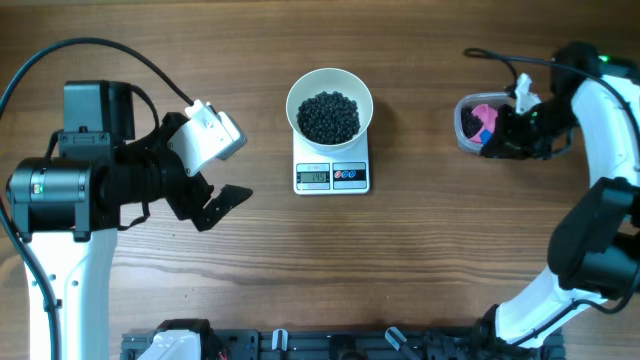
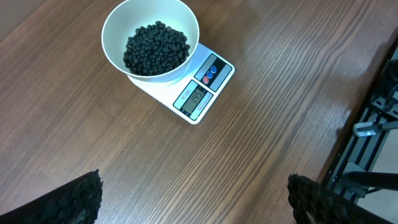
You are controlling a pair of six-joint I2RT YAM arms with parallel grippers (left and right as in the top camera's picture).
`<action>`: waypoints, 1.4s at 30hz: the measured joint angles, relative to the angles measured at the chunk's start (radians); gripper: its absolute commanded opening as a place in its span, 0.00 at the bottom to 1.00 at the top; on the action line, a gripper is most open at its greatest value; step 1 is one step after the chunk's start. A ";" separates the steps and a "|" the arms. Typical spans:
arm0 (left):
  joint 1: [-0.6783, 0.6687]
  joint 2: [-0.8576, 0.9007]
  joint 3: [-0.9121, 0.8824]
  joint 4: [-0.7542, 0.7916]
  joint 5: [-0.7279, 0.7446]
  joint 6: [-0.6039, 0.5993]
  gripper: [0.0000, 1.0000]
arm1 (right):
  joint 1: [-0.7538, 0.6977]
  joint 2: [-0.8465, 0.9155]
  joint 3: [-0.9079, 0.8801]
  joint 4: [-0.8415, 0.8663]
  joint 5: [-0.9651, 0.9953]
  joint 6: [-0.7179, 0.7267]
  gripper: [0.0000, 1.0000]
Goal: Scoop item into bowl and weigh 150g on scale
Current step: 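Dip the pink scoop into the black beans with the right gripper, then lift the filled scoop and carry it left over the cream bowl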
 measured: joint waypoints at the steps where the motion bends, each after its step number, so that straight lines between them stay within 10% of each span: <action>1: 0.000 0.000 0.000 0.000 0.000 0.000 1.00 | -0.009 0.000 0.000 -0.005 -0.007 0.000 0.04; 29: 0.000 0.000 0.000 0.000 0.000 0.000 0.99 | -0.146 0.000 0.000 -0.043 -0.231 -0.031 0.05; 42: 0.000 0.000 0.000 0.000 0.000 0.000 1.00 | 0.079 -0.246 0.000 0.062 -0.287 0.147 0.05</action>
